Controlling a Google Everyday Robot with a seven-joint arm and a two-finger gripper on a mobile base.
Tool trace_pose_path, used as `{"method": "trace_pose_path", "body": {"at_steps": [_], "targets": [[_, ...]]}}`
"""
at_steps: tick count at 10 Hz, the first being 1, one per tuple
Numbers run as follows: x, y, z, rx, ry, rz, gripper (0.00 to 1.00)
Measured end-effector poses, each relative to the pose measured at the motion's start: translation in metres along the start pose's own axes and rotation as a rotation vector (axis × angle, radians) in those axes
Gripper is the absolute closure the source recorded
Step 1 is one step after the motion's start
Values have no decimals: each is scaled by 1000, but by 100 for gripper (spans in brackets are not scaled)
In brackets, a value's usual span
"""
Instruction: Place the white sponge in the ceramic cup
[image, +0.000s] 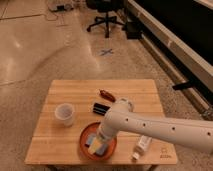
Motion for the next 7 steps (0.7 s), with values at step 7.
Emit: {"method": "trace_pose_path", "body": {"at_steps": [7], "targets": [[16,17,36,-48,-42,-39,20]]}}
